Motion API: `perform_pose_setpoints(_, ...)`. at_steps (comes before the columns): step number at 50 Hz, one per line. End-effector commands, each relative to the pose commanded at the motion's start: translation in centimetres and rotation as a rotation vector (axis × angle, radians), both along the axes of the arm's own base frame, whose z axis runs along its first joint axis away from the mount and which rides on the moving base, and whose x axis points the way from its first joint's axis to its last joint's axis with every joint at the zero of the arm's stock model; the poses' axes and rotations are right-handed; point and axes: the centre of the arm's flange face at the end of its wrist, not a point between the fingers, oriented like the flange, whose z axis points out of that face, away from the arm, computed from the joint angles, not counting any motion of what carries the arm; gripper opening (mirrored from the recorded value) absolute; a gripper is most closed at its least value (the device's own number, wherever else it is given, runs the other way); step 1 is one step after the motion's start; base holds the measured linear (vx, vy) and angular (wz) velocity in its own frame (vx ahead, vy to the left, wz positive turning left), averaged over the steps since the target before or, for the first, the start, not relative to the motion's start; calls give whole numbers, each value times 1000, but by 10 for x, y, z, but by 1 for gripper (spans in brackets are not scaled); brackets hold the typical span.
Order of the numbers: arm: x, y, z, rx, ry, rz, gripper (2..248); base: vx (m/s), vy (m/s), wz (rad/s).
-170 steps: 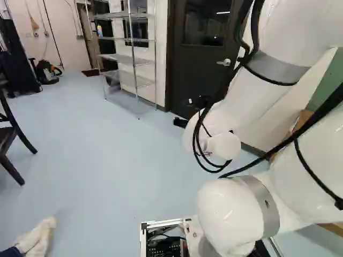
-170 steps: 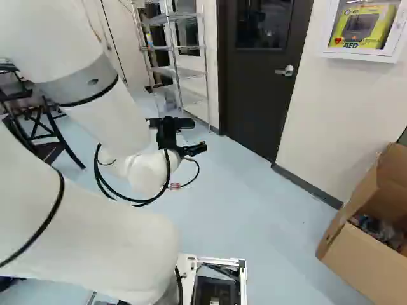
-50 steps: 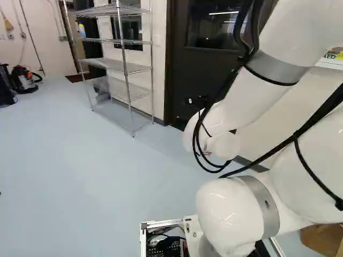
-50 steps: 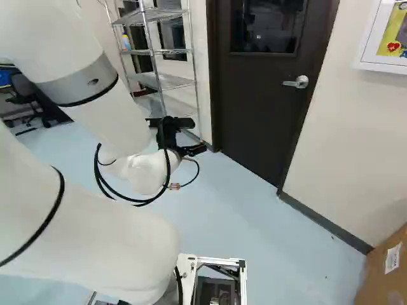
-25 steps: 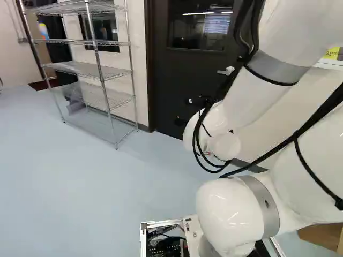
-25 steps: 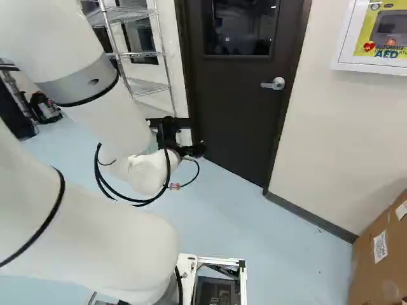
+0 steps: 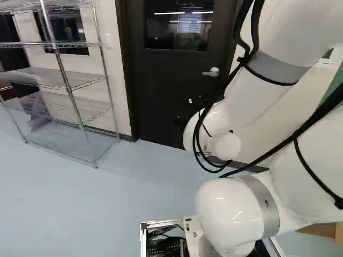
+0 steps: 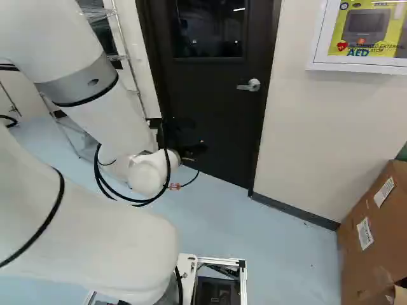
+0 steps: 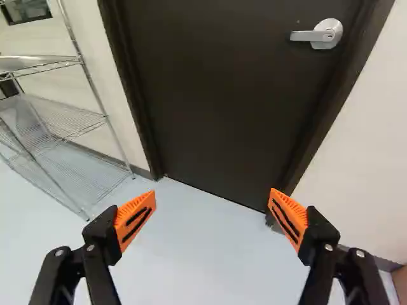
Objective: Open the door and move inside
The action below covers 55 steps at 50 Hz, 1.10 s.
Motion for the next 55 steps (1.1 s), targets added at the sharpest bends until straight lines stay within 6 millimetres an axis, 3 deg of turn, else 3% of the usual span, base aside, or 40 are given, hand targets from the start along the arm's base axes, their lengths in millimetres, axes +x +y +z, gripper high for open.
perform_pose_setpoints(25,0,0,0,0,0,0,247,208,30,-368)
perform_pose_setpoints(55,0,0,0,0,0,0,247,203,120,-42)
